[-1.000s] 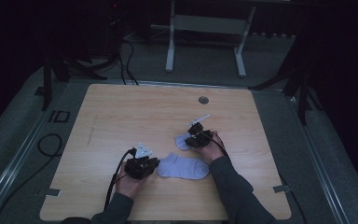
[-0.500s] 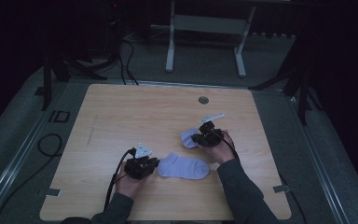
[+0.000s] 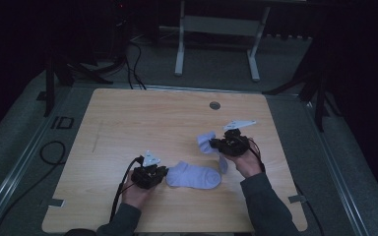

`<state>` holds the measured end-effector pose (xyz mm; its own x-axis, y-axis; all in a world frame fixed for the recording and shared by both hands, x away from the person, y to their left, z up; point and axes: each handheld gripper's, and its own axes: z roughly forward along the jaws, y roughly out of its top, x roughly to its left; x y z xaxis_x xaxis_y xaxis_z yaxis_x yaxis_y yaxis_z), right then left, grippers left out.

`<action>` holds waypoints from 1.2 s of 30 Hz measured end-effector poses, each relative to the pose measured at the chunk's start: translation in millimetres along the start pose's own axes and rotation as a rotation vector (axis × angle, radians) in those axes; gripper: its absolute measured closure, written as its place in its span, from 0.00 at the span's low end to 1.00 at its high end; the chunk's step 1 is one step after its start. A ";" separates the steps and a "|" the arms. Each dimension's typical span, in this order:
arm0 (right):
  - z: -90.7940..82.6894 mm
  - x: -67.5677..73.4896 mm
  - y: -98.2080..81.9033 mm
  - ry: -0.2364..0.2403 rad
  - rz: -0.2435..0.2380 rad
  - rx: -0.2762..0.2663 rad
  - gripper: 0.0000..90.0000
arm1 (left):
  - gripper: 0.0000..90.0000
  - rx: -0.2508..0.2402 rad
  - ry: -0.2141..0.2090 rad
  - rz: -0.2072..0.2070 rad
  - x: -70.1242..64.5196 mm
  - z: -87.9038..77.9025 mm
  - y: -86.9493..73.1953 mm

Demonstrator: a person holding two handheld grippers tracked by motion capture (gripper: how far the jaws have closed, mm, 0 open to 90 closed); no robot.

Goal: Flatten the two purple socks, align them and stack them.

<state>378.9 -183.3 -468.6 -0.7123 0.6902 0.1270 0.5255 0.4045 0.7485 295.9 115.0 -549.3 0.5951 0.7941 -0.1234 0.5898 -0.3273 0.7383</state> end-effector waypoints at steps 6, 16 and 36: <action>-14.5 10.4 -1.1 0.029 -0.012 -0.042 0.95 | 0.90 0.002 0.000 0.002 0.0 -0.2 -0.1; -26.9 20.2 -9.6 0.044 -0.032 -0.060 0.95 | 0.90 -0.001 -0.001 0.000 -0.5 -0.2 -0.2; -2.0 43.8 -22.5 0.105 -0.041 -0.027 0.95 | 0.90 -0.015 -0.011 -0.001 -2.2 -3.8 1.3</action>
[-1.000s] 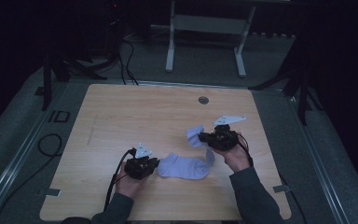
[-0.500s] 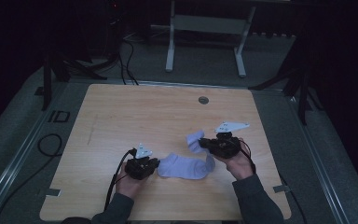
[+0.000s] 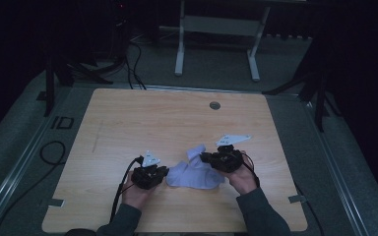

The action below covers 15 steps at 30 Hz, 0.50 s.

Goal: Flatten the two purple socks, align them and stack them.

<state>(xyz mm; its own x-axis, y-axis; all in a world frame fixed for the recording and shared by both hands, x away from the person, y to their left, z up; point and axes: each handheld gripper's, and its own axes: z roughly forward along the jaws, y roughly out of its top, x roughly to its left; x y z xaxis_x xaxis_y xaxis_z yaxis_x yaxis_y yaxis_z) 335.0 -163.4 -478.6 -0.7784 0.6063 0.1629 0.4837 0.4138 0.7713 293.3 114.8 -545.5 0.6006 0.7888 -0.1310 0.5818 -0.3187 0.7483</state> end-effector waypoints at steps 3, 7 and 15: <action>5.5 3.2 -1.3 0.010 0.009 0.002 0.95 | 0.90 -0.012 -0.007 0.001 -1.2 -4.0 1.7; 13.7 6.9 -3.5 0.019 0.021 0.007 0.95 | 0.90 -0.037 -0.016 0.005 -4.6 -11.3 5.0; 27.7 12.0 -6.1 0.027 0.039 0.018 0.95 | 0.89 -0.067 -0.047 0.013 -12.8 -18.5 10.9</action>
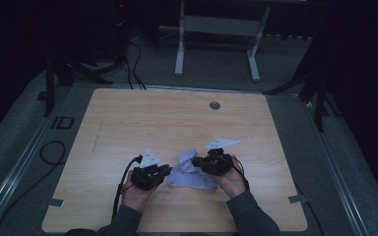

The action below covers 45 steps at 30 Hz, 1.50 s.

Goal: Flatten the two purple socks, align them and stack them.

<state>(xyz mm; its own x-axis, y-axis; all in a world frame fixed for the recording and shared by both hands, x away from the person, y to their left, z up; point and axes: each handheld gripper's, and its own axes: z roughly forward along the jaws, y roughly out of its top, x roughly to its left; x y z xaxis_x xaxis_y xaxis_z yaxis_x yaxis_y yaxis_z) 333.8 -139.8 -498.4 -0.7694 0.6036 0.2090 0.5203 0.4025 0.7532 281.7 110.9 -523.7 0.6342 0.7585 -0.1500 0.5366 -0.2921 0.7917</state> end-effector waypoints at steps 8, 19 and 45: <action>9.4 3.5 -1.4 0.011 0.001 0.005 0.95 | 0.87 -0.006 -0.036 0.015 -8.0 5.2 5.0; 12.7 8.4 -3.1 0.031 -0.017 0.015 0.94 | 0.98 0.014 -0.033 0.031 -13.9 18.7 6.4; -10.5 -41.2 -50.2 -0.173 0.106 0.118 0.81 | 0.99 0.030 -0.019 0.020 -9.9 19.2 3.2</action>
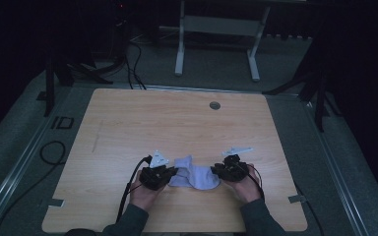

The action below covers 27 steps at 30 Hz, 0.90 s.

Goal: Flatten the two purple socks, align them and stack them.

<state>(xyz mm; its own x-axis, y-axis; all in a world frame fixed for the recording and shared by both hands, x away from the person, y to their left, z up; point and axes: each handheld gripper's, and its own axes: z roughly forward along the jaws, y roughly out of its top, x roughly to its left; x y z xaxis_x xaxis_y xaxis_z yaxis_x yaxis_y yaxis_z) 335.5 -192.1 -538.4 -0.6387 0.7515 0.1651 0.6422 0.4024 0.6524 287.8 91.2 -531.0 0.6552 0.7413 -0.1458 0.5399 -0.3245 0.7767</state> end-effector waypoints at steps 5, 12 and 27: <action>8.7 -0.7 -1.8 0.019 0.000 0.019 0.91 | 0.99 -0.002 0.002 -0.008 1.8 -0.9 -0.9; 1.4 0.8 -1.1 -0.004 -0.012 -0.013 0.99 | 0.99 0.000 0.000 -0.019 3.5 -2.3 -2.7; 1.5 0.0 -1.7 -0.038 -0.010 -0.026 0.99 | 0.99 0.037 0.008 -0.051 8.7 -5.2 -12.5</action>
<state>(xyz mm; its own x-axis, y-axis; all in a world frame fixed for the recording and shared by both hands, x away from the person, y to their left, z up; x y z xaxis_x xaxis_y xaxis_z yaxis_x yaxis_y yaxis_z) 335.0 -192.0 -540.5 -0.6285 0.7667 0.1306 0.6241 0.3970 0.6730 284.0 104.8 -538.8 0.6218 0.7623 -0.1795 0.5919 -0.3074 0.7451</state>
